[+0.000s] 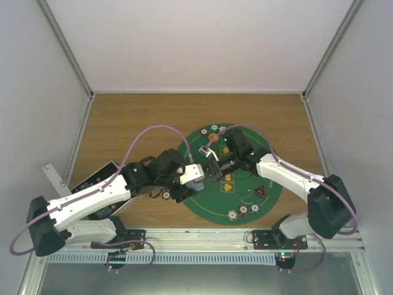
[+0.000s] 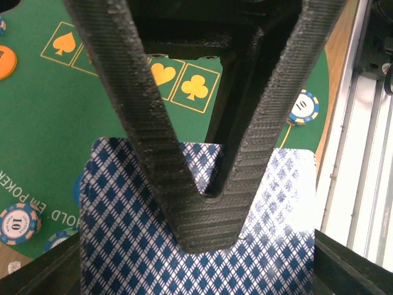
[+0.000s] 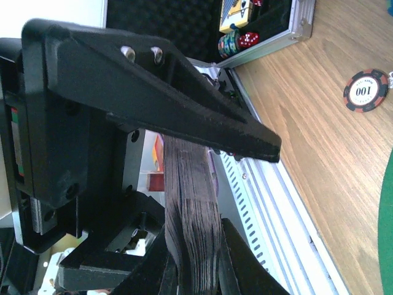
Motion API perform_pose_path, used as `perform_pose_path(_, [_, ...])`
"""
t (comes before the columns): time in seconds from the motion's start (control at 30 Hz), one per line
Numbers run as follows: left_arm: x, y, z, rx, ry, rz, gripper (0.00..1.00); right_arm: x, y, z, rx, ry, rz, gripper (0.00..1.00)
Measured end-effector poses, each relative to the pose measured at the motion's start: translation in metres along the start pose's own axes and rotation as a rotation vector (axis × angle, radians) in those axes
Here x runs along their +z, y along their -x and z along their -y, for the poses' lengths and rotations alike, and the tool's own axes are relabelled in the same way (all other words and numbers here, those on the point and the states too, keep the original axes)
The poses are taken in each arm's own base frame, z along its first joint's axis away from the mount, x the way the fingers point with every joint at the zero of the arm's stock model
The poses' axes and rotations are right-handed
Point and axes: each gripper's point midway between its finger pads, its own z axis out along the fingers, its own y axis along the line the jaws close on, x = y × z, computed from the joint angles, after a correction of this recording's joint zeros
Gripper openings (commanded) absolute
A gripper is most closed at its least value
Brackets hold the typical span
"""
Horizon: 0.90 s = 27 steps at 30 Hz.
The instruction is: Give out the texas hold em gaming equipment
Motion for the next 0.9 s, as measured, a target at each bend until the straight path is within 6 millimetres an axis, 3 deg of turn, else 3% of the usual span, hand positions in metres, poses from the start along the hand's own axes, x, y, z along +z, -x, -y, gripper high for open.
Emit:
perform_pose_path(0.37, [0.000,-0.002,0.007,0.014,-0.037,-0.007,0.53,0.003,-0.003,0.003,0.007,-0.014,-0.005,0.02])
perform_pose_path(0.63, [0.000,-0.004,0.010,0.013,-0.055,-0.017,0.52,0.005,-0.005,0.004,0.011,-0.014,-0.012,0.26])
perform_pose_path(0.9, [0.001,-0.005,0.013,0.023,-0.074,-0.031,0.52,0.006,-0.006,0.005,0.025,-0.013,-0.015,0.29])
